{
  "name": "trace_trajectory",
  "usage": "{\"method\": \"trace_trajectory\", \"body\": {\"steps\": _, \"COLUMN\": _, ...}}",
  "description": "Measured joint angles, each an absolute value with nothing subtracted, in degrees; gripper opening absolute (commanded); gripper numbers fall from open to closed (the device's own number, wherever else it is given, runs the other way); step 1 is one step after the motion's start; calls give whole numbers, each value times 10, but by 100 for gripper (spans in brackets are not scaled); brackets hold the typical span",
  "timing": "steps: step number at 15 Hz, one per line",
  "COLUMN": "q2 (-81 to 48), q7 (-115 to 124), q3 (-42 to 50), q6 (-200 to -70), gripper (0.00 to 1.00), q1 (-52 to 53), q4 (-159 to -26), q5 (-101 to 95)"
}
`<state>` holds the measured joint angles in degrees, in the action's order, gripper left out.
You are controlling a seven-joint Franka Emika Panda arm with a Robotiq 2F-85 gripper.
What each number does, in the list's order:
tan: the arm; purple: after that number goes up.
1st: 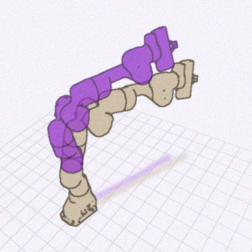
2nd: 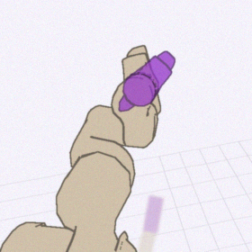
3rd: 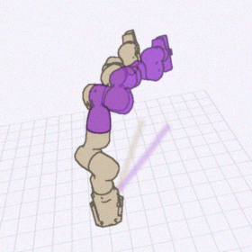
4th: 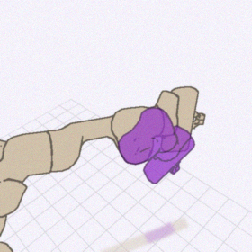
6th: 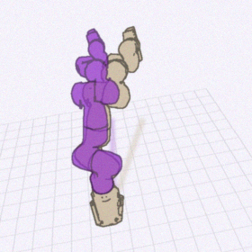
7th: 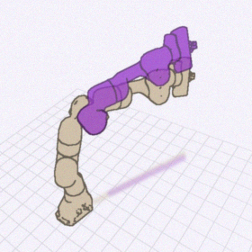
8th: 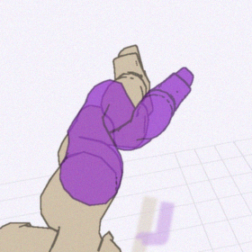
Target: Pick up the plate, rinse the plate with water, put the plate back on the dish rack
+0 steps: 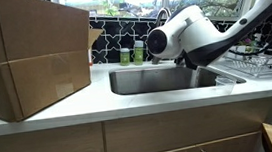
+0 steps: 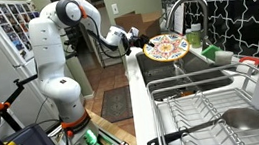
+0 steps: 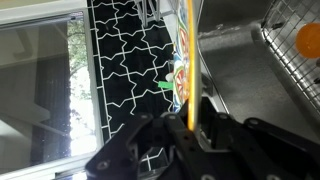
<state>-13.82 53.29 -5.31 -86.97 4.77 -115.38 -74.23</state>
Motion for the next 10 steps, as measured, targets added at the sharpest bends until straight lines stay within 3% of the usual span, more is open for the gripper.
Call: {"method": "trace_trajectory", "body": {"steps": 10, "q2": -156, "q7": 551, "q3": -47, "q6": -839, "gripper": 3, "q1": 48, "q4": -1139, "q5": -742}}
